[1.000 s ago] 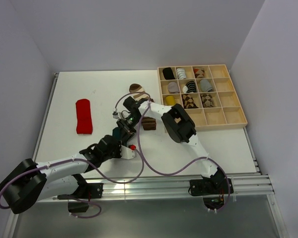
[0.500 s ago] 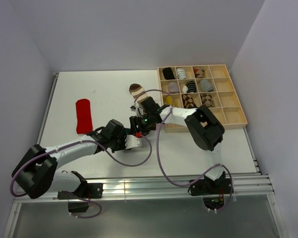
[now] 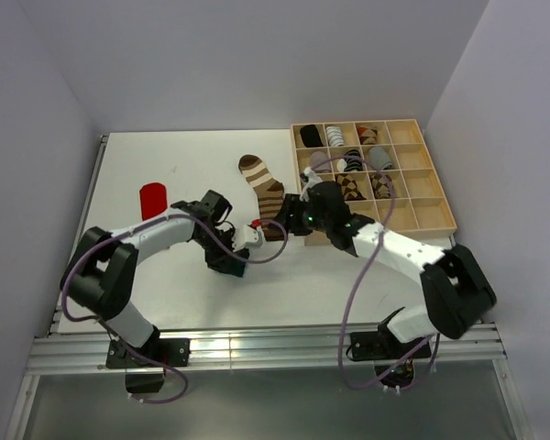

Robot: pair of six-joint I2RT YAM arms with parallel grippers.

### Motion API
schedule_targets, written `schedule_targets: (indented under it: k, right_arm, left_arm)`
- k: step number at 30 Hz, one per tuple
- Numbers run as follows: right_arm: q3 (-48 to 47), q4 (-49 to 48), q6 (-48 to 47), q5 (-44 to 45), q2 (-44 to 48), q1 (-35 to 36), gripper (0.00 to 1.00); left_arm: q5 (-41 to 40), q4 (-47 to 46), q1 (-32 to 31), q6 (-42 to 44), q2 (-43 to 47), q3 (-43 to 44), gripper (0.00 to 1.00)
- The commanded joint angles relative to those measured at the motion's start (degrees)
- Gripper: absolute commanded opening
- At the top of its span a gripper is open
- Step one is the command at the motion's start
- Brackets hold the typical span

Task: Roll the socks
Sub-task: Roll the sock at the center of the board.

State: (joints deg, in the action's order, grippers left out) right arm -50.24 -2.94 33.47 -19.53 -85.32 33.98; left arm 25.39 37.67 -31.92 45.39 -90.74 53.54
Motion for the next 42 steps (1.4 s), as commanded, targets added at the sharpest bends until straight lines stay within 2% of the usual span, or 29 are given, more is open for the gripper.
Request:
schedule_targets:
  k: [1, 3, 8, 11, 16, 22, 27, 42]
  right_arm:
    - [9.0, -8.1, 3.4, 10.5, 9.4, -1.2, 0.59]
    - [12.3, -10.0, 2.7, 13.0, 15.1, -1.4, 0.59]
    - [19.1, -12.4, -3.6, 12.1, 23.1, -0.1, 0.59]
    - [18.1, -10.3, -10.7, 17.2, 23.6, 6.0, 0.6]
    - [12.9, -7.8, -24.4, 25.5, 16.0, 23.3, 0.6]
    - [4.6, -5.0, -31.3, 27.8, 2.9, 32.2, 0.61]
    - [-2.0, -1.5, -34.6, 27.3, -5.7, 35.8, 0.61]
    - [-10.5, 2.5, -40.0, 30.9, -18.2, 40.0, 0.64]
  left_arm:
    - [7.3, 15.7, 2.4, 3.4, -6.8, 4.2, 0.0]
    - [7.8, 19.1, 3.5, 3.7, -11.1, 7.4, 0.0]
    - [10.6, 25.3, 5.0, 4.9, -21.0, 14.0, 0.0]
    - [13.6, 31.3, 6.4, 5.8, -27.1, 20.9, 0.0]
    - [15.7, 39.2, 7.9, 8.4, -34.6, 27.1, 0.0]
    - [13.2, 37.9, 8.3, 6.5, -38.4, 27.9, 0.0]
    - [12.1, 35.3, 8.4, 4.0, -38.5, 27.3, 0.0]
    - [11.5, 35.8, 8.9, 3.3, -39.9, 29.0, 0.0]
